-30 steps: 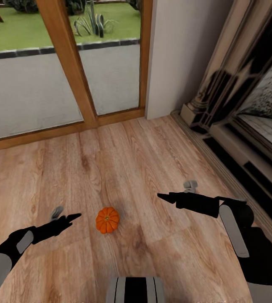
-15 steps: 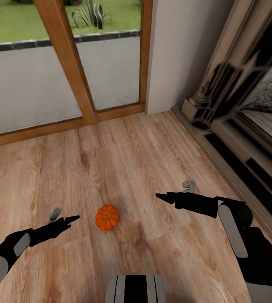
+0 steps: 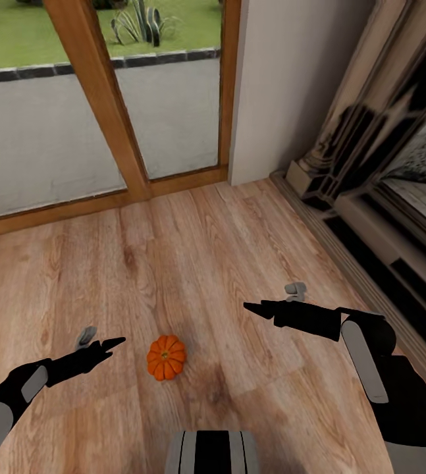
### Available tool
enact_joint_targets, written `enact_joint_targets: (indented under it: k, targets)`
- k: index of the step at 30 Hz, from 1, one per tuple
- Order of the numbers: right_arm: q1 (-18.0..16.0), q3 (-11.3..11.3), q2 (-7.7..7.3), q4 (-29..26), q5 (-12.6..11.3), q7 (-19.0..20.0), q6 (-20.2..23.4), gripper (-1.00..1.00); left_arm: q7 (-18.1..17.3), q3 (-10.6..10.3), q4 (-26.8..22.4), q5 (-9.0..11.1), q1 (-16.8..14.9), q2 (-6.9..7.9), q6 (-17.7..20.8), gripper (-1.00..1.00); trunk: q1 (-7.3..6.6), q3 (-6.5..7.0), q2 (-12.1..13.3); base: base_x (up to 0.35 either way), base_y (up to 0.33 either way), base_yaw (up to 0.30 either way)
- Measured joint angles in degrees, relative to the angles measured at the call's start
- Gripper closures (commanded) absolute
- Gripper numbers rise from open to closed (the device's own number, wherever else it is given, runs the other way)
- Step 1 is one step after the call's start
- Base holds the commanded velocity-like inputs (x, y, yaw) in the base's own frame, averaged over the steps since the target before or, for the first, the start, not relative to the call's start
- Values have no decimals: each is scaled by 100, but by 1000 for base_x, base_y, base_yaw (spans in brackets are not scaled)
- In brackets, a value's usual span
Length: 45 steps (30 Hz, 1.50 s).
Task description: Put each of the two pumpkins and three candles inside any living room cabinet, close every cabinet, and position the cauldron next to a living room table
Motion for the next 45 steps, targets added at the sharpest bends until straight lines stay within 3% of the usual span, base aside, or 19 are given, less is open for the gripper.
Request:
enact_joint_targets:
  k: [4, 9, 26, 35, 40, 43, 44, 45]
  targets:
    - [0, -9, -2, 0, -2, 2, 6, -100, -315, 15, -7, 7, 49, 5, 295, -100, 0, 0, 0, 9, 1, 0]
    - [-2, -18, 5, 0, 4, 1, 3, -100, -449, -6, -16, -36, 71, -33, 440, -100, 14, -110, -6, 2, 0, 0]
    - [0, -39, 25, 0, 8, -1, -10, -100, -498, -33, -15, -63, 78, -20, 432, -100, 57, -487, -29, 0, 0, 0]
    - [-1, -7, 12, 0, 4, 0, -101, -100, -527, -6, -18, -51, 64, 16, 427, -100, 60, -509, -31, 0, 0, 0]
    - [2, -22, 3, 0, 7, 3, -185, -100, -469, -2, -19, -49, 47, 125, 458, -100, 65, -554, -34, 0, 0, 0]
    - [3, -8, 4, 0, 8, -2, -207, -100, -153, -17, -44, -53, -41, -96, 474, -100, 65, -554, -33, 0, 0, 0]
    - [3, 6, 3, 0, 7, -5, -214, -100, 327, -11, -49, -28, -129, -300, 480, -100, 65, -554, -33, 0, 0, 0]
    - [3, 10, 1, 0, 7, -4, -216, -100, 492, -3, -48, -20, -152, -361, 475, -100, 65, -554, -34, 0, 0, 0]
